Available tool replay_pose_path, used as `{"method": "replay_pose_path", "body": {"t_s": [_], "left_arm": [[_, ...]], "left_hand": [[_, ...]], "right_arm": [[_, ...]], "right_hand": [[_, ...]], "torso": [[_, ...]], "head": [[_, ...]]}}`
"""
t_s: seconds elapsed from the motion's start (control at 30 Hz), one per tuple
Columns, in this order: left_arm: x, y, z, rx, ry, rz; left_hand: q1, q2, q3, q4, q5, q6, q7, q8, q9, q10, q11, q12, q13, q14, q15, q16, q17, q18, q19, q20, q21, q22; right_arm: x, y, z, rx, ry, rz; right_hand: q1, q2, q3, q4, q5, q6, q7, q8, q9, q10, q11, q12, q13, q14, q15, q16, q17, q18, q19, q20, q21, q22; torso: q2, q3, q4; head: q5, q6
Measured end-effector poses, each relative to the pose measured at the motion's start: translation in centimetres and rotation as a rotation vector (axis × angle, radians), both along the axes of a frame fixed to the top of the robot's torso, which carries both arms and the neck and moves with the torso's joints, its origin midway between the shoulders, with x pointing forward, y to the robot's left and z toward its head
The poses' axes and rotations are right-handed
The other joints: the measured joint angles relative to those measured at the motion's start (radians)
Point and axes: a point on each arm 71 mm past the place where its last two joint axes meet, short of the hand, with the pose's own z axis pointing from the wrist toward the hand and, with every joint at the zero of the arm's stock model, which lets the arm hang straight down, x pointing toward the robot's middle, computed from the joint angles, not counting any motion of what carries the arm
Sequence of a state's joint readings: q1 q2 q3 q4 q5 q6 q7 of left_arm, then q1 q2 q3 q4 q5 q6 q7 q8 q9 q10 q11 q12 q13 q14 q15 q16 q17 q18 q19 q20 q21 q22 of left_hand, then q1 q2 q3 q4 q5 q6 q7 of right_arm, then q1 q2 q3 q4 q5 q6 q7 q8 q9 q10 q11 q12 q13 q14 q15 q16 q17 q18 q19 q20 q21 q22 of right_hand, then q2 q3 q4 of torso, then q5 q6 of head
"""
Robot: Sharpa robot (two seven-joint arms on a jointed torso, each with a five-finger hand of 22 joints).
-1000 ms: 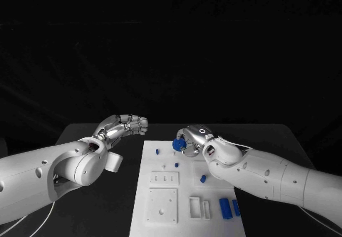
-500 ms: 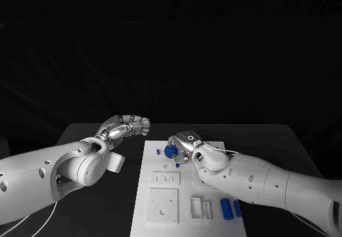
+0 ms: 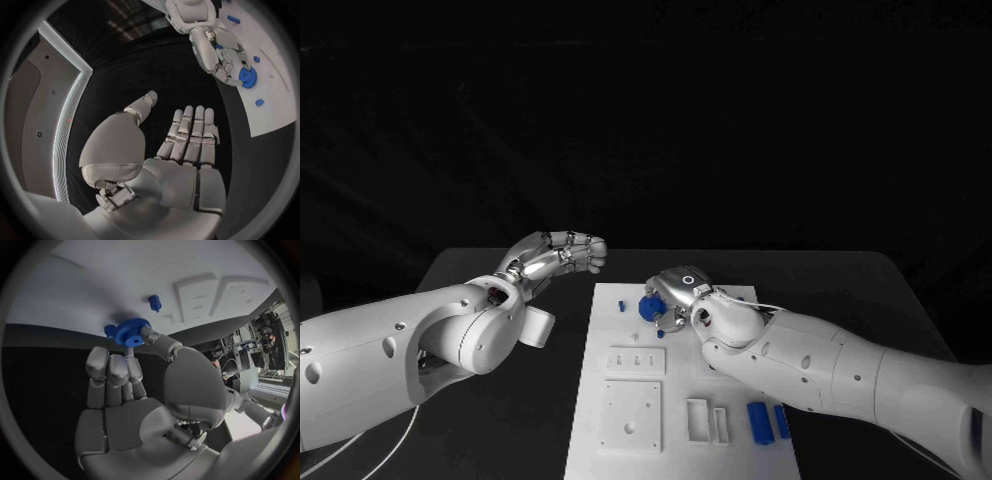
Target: Assemble the parts on the task board
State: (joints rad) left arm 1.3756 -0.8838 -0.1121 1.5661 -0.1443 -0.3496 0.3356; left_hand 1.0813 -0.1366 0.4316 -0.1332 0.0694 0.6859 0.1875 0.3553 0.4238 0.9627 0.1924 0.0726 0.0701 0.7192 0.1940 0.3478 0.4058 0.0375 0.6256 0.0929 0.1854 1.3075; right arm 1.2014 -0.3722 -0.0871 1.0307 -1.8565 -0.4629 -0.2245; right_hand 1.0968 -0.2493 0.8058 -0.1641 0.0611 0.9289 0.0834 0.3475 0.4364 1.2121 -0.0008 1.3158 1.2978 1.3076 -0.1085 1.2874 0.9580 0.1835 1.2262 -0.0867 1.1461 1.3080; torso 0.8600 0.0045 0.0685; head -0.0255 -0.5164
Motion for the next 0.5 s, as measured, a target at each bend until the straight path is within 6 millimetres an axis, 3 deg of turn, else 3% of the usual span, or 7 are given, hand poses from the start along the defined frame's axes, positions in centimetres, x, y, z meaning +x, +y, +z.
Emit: {"method": "replay_pose_path", "body": {"t_s": [0.4, 0.5], "left_arm": [[0.02, 0.03, 0.00, 0.001, 0.000, 0.001], [0.02, 0.03, 0.01, 0.001, -0.001, 0.000]], "left_hand": [[0.000, 0.000, 0.000, 0.000, 0.000, 0.000, 0.000, 0.000, 0.000, 0.000, 0.000, 0.000, 0.000, 0.000, 0.000, 0.000, -0.001, 0.000, 0.000, 0.000, 0.000, 0.000], [0.000, 0.000, 0.000, 0.000, 0.000, 0.000, 0.000, 0.000, 0.000, 0.000, 0.000, 0.000, 0.000, 0.000, 0.000, 0.000, -0.001, 0.000, 0.000, 0.000, 0.000, 0.000]], "right_arm": [[0.40, -0.39, -0.34, -0.028, 0.010, -0.023], [0.41, -0.38, -0.37, -0.029, 0.011, -0.024]], "right_hand": [[0.005, -0.010, -0.007, 0.007, -0.004, 0.001, -0.001, -0.018, 0.013, -0.027, 0.008, -0.025, -0.021, 0.000, 0.000, -0.008, 0.000, 0.000, 0.001, 0.002, 0.000, 0.000], [0.008, -0.022, -0.011, 0.011, -0.004, -0.014, 0.015, -0.033, 0.008, -0.041, 0.011, -0.039, -0.031, -0.002, 0.009, -0.011, 0.000, 0.000, -0.001, 0.003, -0.001, 0.000]], "torso": [[0.000, 0.0012, -0.0008], [0.000, 0.0012, -0.0010]], "head": [[0.002, -0.002], [0.002, -0.002]]}}
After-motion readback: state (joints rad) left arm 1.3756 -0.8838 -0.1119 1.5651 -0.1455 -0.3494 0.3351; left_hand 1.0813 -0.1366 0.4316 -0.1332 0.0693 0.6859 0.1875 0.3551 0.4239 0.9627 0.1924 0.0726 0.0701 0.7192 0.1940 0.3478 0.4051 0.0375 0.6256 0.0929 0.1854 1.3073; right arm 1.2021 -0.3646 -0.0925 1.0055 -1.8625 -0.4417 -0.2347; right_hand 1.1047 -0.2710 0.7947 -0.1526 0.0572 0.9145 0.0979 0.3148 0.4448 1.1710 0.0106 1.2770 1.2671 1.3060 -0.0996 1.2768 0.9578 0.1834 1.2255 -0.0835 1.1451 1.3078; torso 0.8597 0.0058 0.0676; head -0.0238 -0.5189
